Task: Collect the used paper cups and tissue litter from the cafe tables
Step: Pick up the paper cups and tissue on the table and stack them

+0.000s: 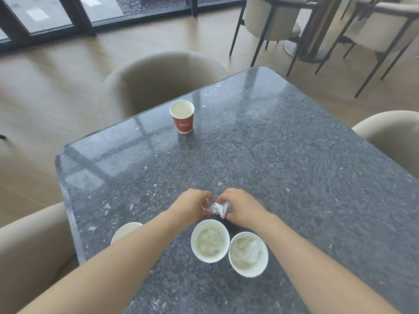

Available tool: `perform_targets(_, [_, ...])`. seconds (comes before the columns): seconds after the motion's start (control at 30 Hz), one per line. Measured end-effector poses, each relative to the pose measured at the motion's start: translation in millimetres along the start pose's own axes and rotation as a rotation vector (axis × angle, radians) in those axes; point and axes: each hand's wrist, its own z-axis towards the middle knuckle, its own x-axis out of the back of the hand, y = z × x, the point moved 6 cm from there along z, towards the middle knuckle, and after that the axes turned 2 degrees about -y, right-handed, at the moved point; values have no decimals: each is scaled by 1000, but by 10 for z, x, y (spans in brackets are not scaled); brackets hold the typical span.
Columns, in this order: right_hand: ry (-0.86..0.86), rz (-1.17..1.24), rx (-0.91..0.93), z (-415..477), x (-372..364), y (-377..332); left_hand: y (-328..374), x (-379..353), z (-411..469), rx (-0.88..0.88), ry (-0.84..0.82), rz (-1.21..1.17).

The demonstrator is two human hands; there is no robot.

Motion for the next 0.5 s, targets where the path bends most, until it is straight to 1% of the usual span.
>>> perform_targets(0.13, [13, -10, -27, 55, -55, 91, -30, -74, 102, -1, -28, 19])
perform_targets(0.3, [69, 47, -46, 24, -16, 161, 67, -64, 182, -46, -36, 83])
perform_targets(0.4, [164, 144, -51, -90, 165, 111, 177, 118, 118, -84, 17, 64])
perform_targets(0.5, [289, 236, -67, -327, 423, -26, 322, 419, -94, -119, 117, -3])
